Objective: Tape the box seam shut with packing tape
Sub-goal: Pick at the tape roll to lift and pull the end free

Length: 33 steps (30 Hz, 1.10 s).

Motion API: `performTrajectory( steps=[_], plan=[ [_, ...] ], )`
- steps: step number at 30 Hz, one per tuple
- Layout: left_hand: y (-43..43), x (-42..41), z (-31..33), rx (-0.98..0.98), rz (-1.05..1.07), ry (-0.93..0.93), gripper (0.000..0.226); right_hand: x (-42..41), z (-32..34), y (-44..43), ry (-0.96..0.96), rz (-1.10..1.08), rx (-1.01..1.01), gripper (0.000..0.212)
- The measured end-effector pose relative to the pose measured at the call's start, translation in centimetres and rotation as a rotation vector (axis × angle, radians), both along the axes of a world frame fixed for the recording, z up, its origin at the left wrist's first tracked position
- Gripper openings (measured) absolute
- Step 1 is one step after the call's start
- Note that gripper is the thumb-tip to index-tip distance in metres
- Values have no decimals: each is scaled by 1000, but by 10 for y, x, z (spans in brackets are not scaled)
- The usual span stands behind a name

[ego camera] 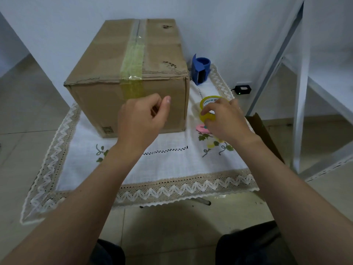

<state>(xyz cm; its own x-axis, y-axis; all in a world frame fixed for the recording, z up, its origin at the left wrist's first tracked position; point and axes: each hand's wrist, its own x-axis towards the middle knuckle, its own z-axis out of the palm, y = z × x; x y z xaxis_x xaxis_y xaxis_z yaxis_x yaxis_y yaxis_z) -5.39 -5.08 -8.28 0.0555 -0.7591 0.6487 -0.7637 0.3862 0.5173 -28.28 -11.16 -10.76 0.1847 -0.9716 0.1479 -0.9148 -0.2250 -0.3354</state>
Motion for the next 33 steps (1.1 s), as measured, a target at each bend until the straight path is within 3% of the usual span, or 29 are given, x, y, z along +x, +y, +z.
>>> performTrajectory(
  steps=[6,15,23,33],
  plan=[
    [4,-7,-5,121,0,-18,52,-8,-2,3,49,-40,6,28],
    [5,-11,-5,239,3,41,50,1,-20,3,376,15,-54,20],
    [9,-9,-3,262,16,23,49,22,-20,-4,313,-174,-207,60],
    [12,-4,-3,312,13,29,48,31,-27,-11,357,-224,-294,66]
  ],
)
